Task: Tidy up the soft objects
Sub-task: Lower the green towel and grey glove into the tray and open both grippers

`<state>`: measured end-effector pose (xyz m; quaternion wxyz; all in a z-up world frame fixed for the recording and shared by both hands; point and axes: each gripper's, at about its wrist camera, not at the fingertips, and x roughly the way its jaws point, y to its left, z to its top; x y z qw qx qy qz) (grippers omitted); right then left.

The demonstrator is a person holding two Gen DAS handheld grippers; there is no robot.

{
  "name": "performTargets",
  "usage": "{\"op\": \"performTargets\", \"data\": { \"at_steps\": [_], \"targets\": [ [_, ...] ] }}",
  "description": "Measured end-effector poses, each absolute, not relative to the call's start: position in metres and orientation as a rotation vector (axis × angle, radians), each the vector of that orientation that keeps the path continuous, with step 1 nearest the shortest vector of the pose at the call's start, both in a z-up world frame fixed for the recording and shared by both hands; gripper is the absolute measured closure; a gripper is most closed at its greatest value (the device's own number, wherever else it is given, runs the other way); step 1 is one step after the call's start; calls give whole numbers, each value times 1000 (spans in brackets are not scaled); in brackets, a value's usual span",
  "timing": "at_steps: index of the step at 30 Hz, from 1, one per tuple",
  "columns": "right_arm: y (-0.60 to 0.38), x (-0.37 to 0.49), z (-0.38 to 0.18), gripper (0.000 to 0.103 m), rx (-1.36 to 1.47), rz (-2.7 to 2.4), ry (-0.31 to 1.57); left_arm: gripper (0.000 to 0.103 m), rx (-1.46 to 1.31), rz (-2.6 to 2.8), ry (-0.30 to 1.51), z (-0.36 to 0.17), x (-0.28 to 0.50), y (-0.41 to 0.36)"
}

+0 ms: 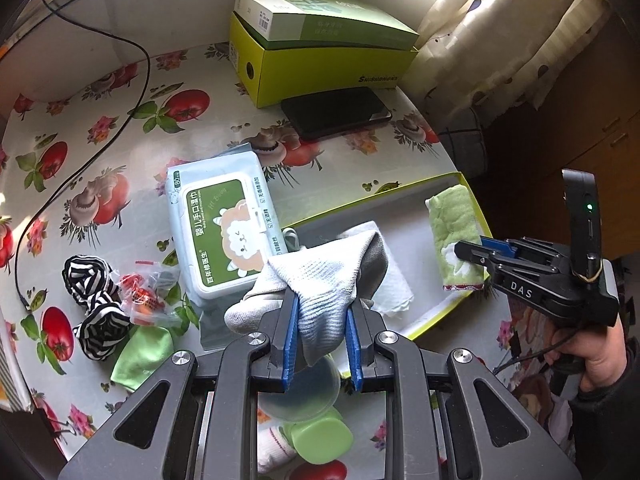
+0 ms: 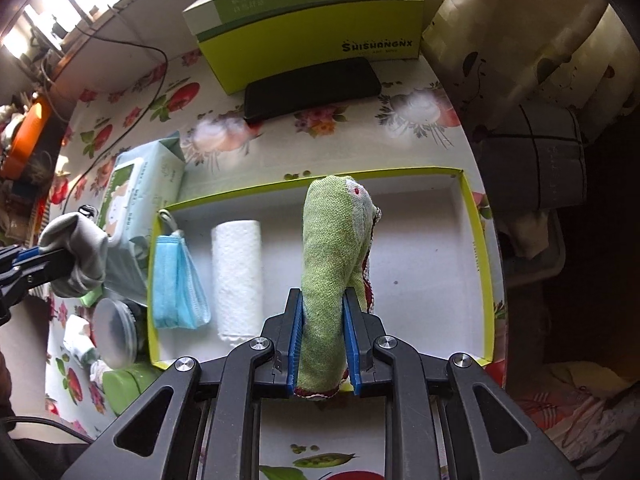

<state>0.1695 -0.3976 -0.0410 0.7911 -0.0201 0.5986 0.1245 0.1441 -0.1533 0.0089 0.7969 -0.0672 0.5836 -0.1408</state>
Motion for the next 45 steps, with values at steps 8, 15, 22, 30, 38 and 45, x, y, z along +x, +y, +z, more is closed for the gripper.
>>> {"op": "performTargets", "data": {
  "at_steps": [8,15,22,30,38,45],
  "targets": [
    [-425,194,-58,85,-166,212,1323,81,-134,-313,1273,2,148,-161],
    [-450,204,-57,67,-153,151,1300,81,-118,-328,1285,-2,151,-172],
    [-463,194,-41,67,-90,121,1248,81,-112,-346,1290,-4,156,-183],
    [-454,170,-32,67,7,164,1230,81,-107,-383,1322,-18,170,-209],
    [-432,146,-35,67,58,230,1252,81,-85,-430,1358,-37,186,-243],
    [-423,137,-44,67,87,255,1284,68,-116,-466,1367,-44,203,-258]
  ]
}}
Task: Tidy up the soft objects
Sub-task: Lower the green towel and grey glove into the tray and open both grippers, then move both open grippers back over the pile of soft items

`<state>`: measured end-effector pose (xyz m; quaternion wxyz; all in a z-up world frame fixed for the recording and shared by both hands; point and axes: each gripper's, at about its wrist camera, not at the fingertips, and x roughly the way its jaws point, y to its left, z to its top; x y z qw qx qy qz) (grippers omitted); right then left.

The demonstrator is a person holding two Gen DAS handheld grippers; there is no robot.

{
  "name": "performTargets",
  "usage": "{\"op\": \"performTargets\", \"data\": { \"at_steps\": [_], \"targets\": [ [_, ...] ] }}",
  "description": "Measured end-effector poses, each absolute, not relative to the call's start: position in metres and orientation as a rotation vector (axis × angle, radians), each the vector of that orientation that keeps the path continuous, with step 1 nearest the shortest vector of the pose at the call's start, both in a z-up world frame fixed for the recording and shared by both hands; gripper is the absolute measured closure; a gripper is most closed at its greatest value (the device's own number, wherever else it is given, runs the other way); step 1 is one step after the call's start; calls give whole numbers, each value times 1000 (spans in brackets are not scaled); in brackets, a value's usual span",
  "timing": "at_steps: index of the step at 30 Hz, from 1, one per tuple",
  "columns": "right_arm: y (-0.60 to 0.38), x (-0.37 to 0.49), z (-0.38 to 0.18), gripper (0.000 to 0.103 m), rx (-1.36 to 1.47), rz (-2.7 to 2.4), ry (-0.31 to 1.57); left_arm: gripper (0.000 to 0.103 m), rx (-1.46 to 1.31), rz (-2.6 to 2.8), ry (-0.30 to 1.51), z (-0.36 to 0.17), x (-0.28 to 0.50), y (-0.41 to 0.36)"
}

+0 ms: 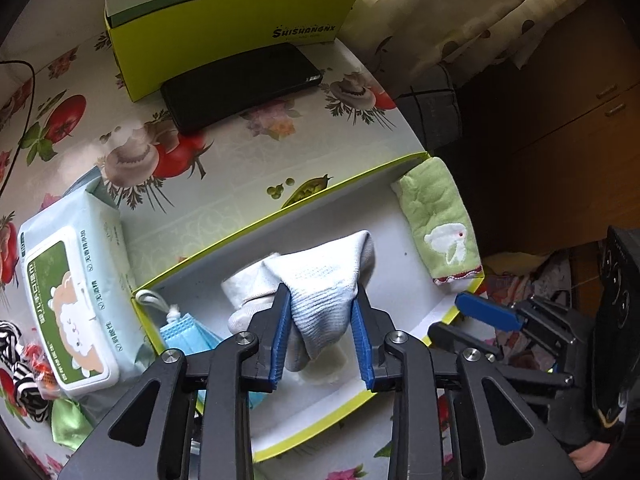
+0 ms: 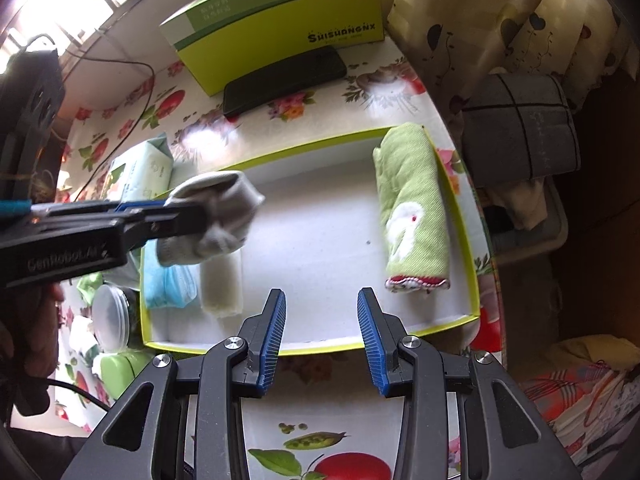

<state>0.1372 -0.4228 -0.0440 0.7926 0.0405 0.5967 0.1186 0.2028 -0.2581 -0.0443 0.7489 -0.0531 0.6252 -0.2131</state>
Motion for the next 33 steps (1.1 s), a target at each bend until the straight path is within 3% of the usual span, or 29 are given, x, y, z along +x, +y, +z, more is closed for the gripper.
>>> {"op": "performTargets", "data": {
  "at_steps": [1,13,21,33],
  "targets": [
    [-422,136,-45,67,92,259,1284,64,-128,-469,1359,-43,203,-257],
    [-387,146,-65,67,127,358,1312,64,-207,-413,1325,-25,190,-209],
    [-352,160,-94,77,168,459,1378,64,-265,-352,1304,-15,173,-165],
    [-330,151,-66,77,104,513,1346,64,-273,-318,1267,-1,148,-137]
  ]
}}
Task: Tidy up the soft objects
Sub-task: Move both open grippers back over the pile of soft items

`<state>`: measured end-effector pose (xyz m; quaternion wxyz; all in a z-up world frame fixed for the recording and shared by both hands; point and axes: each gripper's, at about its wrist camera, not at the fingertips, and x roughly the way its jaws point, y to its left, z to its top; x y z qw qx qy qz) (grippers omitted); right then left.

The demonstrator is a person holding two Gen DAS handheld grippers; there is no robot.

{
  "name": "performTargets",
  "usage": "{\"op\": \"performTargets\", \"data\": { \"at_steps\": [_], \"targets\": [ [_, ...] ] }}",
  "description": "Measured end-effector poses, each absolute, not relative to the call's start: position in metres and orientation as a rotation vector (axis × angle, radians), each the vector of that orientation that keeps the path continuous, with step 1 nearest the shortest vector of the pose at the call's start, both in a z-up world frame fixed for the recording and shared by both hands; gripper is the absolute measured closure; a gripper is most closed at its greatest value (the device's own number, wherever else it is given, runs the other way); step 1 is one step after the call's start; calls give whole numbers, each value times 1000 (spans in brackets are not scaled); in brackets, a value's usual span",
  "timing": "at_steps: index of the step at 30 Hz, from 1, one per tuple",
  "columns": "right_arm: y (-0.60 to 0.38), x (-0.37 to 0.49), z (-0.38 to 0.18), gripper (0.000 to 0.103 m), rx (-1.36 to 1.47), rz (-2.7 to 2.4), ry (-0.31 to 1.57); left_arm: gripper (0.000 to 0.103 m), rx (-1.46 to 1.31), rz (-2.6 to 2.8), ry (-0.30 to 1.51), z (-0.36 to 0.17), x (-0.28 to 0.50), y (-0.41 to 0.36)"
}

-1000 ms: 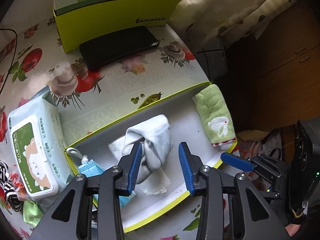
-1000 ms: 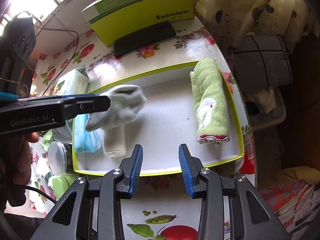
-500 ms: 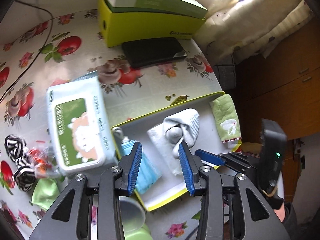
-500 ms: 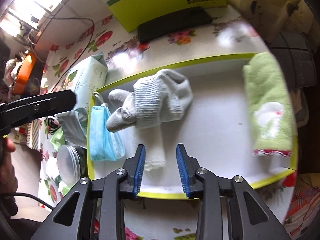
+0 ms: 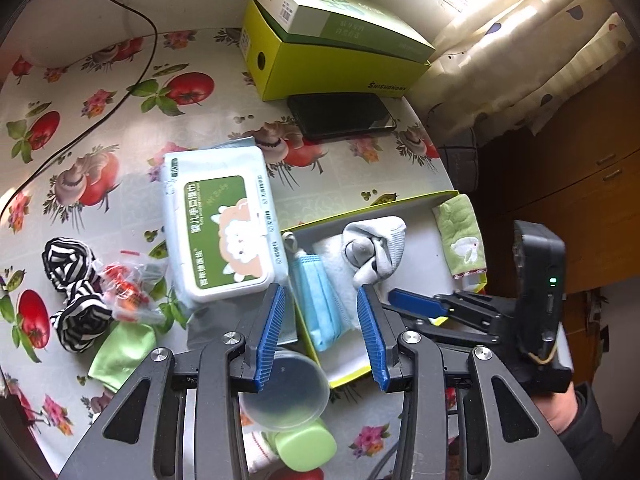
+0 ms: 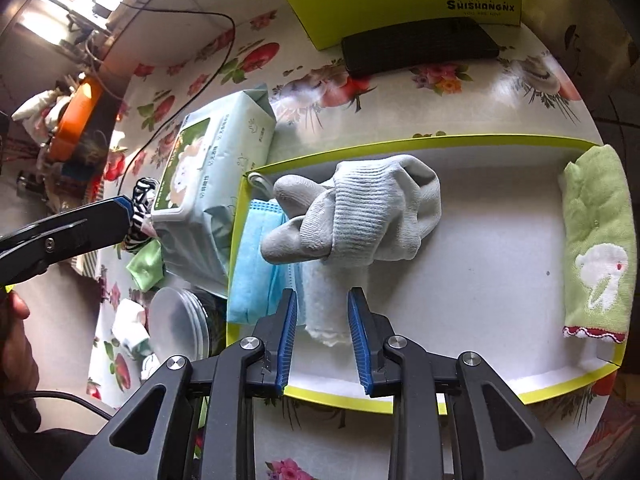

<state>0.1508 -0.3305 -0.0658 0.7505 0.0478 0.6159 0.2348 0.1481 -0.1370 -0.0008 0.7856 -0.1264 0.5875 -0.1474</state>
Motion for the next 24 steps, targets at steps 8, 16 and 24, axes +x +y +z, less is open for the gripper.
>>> {"op": "performTargets", "data": {
  "at_steps": [8,16,24],
  "targets": [
    [-333,128,-31,73,97,489,1297,64,-250,-279,1250,3,131,-124],
    [-312,114,-15,65,51,517,1284,64,-239,-226,1231,7,113,-102],
    [-282,101,-10,64,-3,574,1293,64,-268,-179,1222,6,95,-77]
  ]
}}
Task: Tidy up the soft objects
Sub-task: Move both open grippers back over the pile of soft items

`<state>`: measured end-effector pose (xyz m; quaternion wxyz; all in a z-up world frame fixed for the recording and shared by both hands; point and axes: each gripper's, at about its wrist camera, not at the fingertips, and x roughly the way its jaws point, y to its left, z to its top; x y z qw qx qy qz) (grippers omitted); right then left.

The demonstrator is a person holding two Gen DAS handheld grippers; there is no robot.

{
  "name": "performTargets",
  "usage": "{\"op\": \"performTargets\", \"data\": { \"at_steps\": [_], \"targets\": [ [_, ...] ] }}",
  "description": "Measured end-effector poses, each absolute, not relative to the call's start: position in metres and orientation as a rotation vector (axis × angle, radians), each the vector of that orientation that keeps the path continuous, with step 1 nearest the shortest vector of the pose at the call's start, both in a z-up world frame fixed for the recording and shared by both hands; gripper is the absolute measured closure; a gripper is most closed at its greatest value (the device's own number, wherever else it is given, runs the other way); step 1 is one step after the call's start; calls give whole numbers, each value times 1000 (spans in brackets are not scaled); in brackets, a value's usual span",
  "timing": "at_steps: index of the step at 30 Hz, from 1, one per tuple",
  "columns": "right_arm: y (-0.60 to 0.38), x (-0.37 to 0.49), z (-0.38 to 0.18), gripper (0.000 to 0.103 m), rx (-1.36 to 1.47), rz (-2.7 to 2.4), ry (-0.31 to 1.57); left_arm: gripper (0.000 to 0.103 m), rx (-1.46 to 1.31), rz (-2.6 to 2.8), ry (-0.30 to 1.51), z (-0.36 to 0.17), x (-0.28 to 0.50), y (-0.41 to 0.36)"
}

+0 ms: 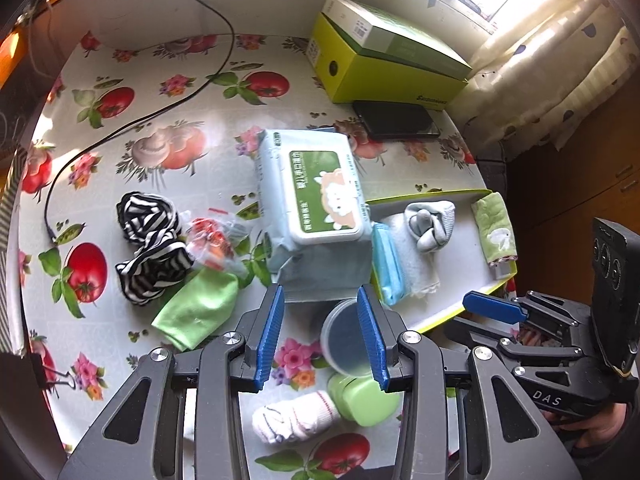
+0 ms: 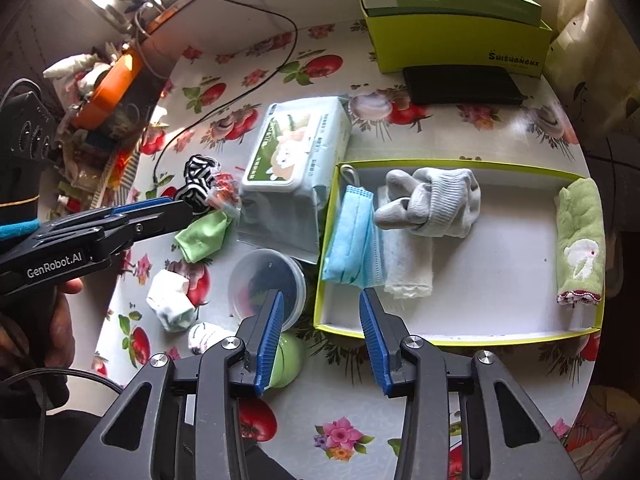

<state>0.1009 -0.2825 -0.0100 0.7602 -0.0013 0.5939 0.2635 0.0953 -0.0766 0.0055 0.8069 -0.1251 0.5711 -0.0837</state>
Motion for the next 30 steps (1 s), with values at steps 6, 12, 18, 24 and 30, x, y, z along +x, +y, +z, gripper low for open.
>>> {"op": "performTargets", "data": {
  "at_steps": [6,12,18,24,30],
  "targets": [
    [-269,95,-4,64,-38,602,1289,64,-287,-149,1212,4,86,-60],
    [-255,92,0,64,-67,622,1290,64,-304,-131,1205,2,79,-48],
    [-243,90,5,64,-89,643,1286,64,-309,-112,1199,1,75,-37],
    [-233,89,7,64,-106,663,1284,64,-309,-90,1194,-1,72,-27],
    [-224,88,9,64,-121,684,1282,64,-308,-70,1195,-3,67,-18]
  ]
}}
